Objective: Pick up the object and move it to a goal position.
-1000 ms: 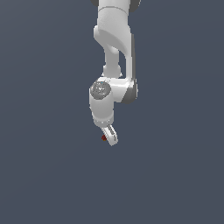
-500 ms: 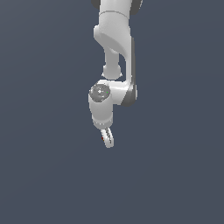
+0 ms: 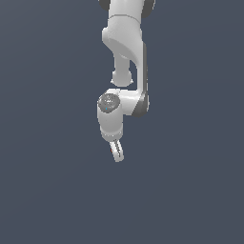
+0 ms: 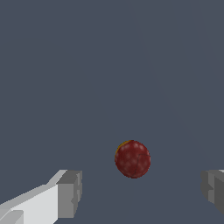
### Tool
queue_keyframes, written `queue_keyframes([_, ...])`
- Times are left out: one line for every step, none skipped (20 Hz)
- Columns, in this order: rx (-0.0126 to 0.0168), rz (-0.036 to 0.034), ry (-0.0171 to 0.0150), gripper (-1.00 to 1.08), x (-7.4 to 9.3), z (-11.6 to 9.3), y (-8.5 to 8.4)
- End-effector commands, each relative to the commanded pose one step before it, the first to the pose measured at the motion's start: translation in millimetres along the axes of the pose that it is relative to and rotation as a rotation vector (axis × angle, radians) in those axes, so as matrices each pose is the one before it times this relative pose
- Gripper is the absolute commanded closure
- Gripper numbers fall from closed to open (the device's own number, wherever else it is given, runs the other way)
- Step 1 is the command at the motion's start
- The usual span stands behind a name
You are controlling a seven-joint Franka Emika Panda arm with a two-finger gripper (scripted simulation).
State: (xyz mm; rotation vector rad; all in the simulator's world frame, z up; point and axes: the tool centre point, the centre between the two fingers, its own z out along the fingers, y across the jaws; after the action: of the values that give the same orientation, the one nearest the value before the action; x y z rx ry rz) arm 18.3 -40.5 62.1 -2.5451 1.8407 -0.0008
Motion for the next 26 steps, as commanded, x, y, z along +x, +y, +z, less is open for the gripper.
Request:
queue_keyframes([-0.00108,0.00125,-0.00035,-0.92,0.05,8.42,0.71])
queue_keyframes([0.0,0.0,0.0,-0.92,-0.36,4.82,0.04])
queue_keyframes([0.00005,0.0012,-0.00002,-0.92,0.29,5.49,0.33])
queue_keyframes([0.00003,0.00069,-0.00001,-0.92,-0.04,5.96,0.22])
queue_keyframes([0.00003,0.00069,0.0,-0.92,0.03,5.3,0.18])
queue_keyframes([0.0,0.0,0.0,-0.92,-0.29,4.51,-0.03])
queue_keyframes([0.00005,0.00069,0.00003,-0.92,0.21,3.66,0.06])
queue_keyframes([0.0,0.0,0.0,-0.92,-0.09,2.89,-0.18])
queue_keyframes([0.0,0.0,0.0,-0.92,0.01,2.1,-0.25])
queue_keyframes([0.0,0.0,0.0,-0.92,0.09,1.35,-0.31])
queue_keyframes([0.0,0.0,0.0,-0.92,0.13,0.67,-0.29])
queue_keyframes([0.0,0.0,0.0,-0.92,0.07,0.18,-0.13])
queue_keyframes([0.0,0.0,0.0,1.08,0.0,0.0,0.0])
queue_keyframes([0.0,0.0,0.0,1.08,0.0,0.0,0.0])
queue_keyframes([0.0,0.0,0.0,1.08,0.0,0.0,0.0])
queue_keyframes([0.0,0.0,0.0,1.08,0.0,0.0,0.0])
queue_keyframes([0.0,0.0,0.0,1.08,0.0,0.0,0.0])
queue_keyframes([0.0,0.0,0.0,1.08,0.0,0.0,0.0])
queue_keyframes([0.0,0.0,0.0,1.08,0.0,0.0,0.0])
queue_keyframes([0.0,0.0,0.0,1.08,0.0,0.0,0.0])
queue_keyframes([0.0,0.0,0.0,1.08,0.0,0.0,0.0])
queue_keyframes([0.0,0.0,0.0,1.08,0.0,0.0,0.0])
queue_keyframes([0.00062,-0.00028,0.00014,1.08,-0.18,-0.36,-0.25])
queue_keyframes([0.0,0.0,0.0,1.08,0.01,-0.22,0.08])
queue_keyframes([0.0,0.0,0.0,1.08,0.02,-0.67,0.23])
queue_keyframes([0.0,0.0,0.0,1.08,0.03,-1.12,0.38])
